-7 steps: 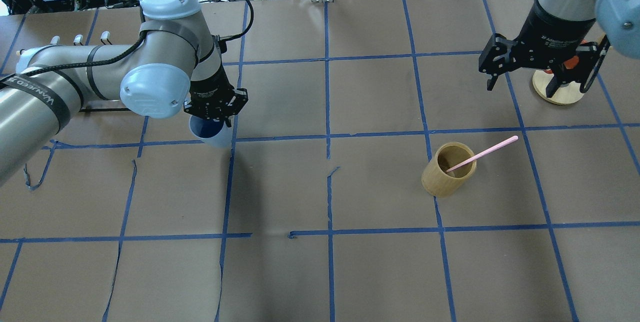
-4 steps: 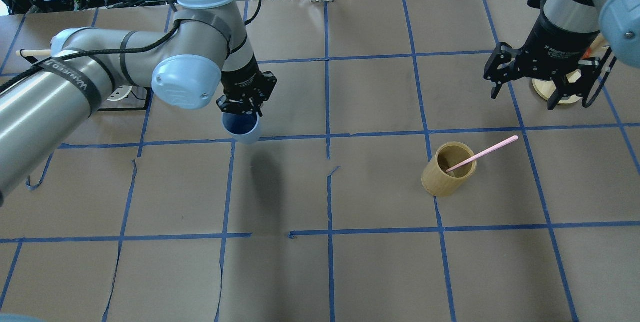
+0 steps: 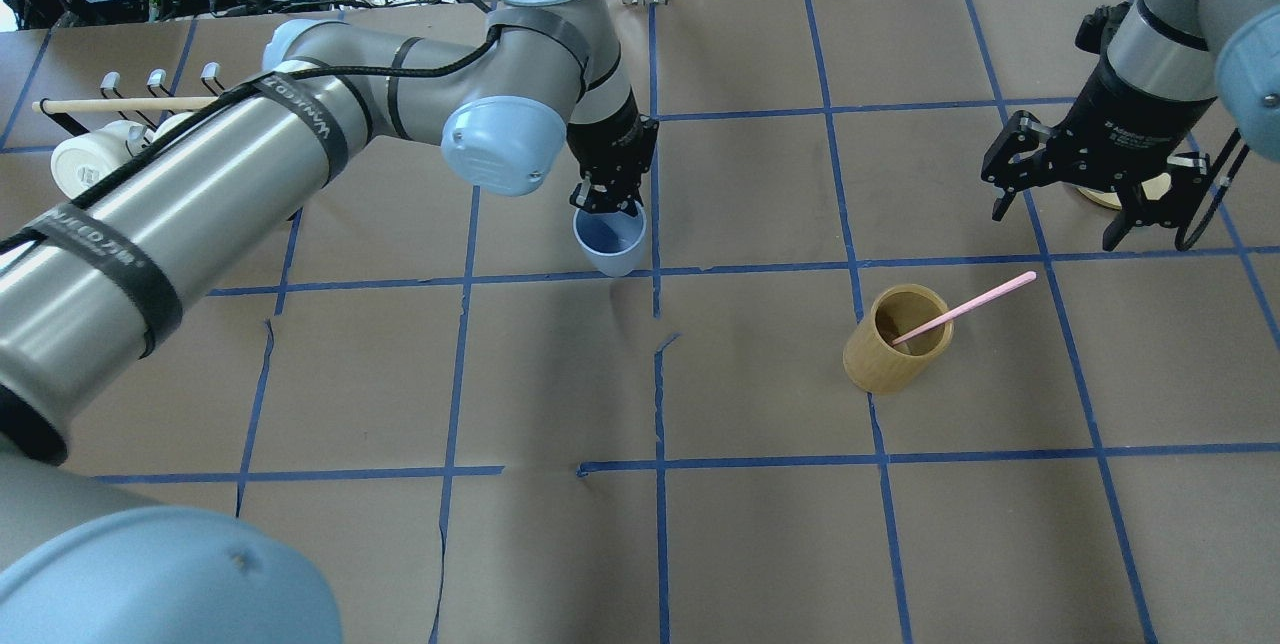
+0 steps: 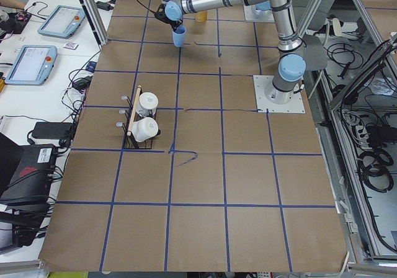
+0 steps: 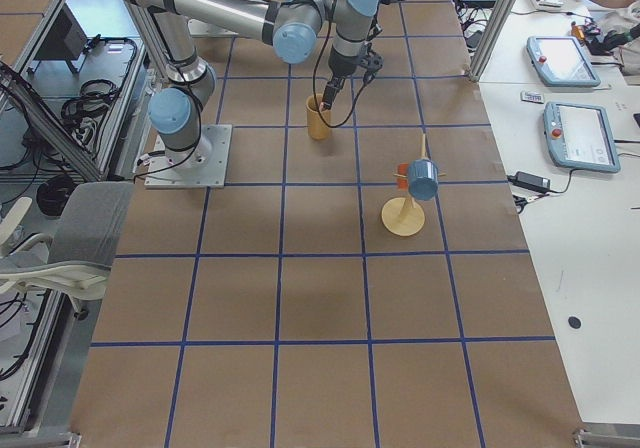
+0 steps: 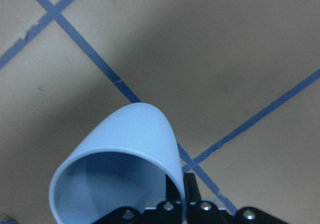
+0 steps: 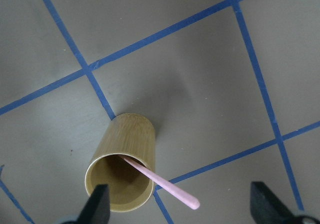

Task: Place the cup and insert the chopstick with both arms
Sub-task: 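Carry the blue cup to table center with left gripper while right gripper descends to chopstick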

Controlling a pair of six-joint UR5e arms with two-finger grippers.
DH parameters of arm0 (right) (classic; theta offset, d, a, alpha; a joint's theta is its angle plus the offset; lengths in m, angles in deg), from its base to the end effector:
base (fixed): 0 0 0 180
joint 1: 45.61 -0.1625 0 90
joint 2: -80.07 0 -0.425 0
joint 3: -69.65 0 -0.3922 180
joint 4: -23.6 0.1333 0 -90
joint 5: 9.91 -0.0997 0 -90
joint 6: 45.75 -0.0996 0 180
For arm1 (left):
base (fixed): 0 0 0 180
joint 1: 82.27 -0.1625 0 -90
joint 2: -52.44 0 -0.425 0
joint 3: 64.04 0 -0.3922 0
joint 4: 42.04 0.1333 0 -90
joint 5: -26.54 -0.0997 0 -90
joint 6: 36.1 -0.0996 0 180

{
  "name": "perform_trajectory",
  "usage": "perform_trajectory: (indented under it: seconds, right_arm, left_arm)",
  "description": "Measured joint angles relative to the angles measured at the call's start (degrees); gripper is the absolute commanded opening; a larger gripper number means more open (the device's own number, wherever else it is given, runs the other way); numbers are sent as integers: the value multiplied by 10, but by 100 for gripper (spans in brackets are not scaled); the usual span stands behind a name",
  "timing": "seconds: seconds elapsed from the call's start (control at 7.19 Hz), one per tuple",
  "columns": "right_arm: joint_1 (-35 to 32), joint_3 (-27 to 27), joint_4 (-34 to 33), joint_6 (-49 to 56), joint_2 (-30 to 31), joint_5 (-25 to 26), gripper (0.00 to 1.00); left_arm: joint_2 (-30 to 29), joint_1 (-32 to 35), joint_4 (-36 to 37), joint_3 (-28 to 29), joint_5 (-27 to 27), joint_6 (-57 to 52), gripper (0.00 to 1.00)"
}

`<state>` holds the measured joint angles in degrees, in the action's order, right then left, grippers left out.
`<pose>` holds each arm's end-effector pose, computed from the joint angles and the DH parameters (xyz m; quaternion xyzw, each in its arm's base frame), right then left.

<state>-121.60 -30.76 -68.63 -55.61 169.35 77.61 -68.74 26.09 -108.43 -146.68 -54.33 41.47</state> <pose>0.0189 -0.4925 0.3980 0.2078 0.9749 0.0767 0.0244 -0.3551 -0.5967 0.2690 0.4926 -0.8666 -0.0603 0.0519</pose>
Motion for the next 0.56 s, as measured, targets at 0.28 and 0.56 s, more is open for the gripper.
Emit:
perform_trajectory:
  seconds: [0.28, 0.56]
  right_arm:
    - [0, -19, -8, 6, 1, -19, 100]
    - [0, -52, -41, 10, 9, -14, 97]
  left_arm:
    - [-16, 4, 28, 9, 13, 22, 0]
    - [-20, 4, 39, 11, 15, 20, 0]
